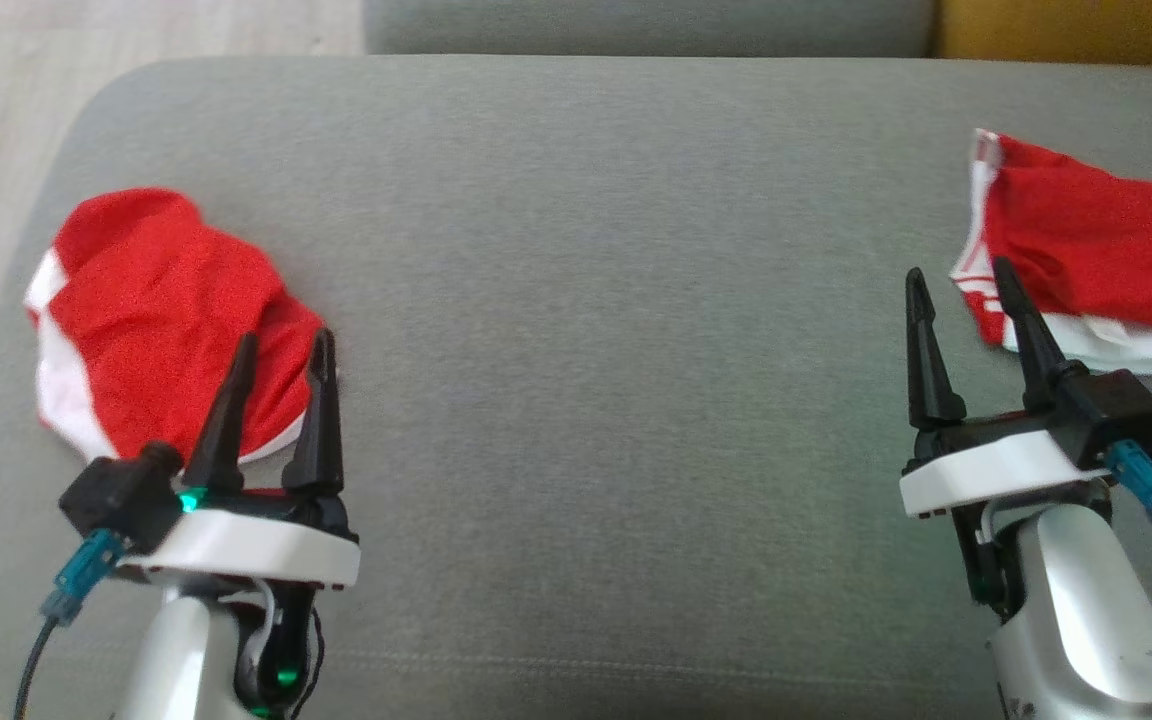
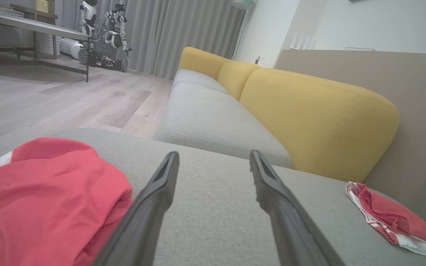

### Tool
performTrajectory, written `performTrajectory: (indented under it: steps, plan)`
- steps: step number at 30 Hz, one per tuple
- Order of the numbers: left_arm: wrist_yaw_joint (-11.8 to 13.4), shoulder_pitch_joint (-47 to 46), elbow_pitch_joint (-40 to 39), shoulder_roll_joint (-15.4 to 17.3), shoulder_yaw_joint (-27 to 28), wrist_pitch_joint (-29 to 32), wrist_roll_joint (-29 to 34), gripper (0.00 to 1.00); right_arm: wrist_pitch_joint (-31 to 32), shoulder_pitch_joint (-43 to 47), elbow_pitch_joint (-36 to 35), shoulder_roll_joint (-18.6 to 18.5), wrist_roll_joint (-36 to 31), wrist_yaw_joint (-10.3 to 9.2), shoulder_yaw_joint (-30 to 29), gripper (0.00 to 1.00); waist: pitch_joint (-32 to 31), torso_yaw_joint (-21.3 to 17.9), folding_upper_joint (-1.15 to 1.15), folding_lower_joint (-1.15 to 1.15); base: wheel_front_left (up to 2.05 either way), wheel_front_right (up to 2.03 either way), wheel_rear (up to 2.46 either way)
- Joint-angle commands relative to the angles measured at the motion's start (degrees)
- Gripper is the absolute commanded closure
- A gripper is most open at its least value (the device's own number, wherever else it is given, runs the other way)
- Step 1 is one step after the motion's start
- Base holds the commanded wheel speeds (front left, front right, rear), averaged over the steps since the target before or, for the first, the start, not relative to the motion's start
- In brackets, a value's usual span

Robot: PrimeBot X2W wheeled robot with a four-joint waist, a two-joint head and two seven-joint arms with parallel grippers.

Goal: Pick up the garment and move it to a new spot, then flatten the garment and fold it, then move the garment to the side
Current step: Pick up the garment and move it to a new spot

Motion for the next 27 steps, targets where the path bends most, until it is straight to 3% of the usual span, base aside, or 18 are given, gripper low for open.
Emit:
performTrajectory:
  steps: [1, 17, 27]
  plan:
    - [-0.3, -1.9, -2.1, 0.3, 2.6, -0.3, -0.2, 0.0, -0.6, -1.3, -1.9, 0.3, 0.1, 0.37, 1.6, 0.0, -0.1, 1.9, 0.0, 0.0, 0.0, 0.0, 0.0]
    - [0.4, 0.1, -3.7, 0.3, 6.5, -0.3, -1.7, 0.0, 0.0, -0.8, -0.5, 0.3, -0.4, 0.37, 5.7, 0.0, -0.8, 16.2, 0.0, 0.0, 0.0, 0.0, 0.0]
    - [1.4, 1.2, -4.1, 0.3, 6.9, -0.3, -4.1, 0.0, 0.6, -0.2, -0.9, 0.3, -0.1, 0.37, 6.4, 0.0, -0.8, 19.7, 0.0, 0.0, 0.0, 0.0, 0.0]
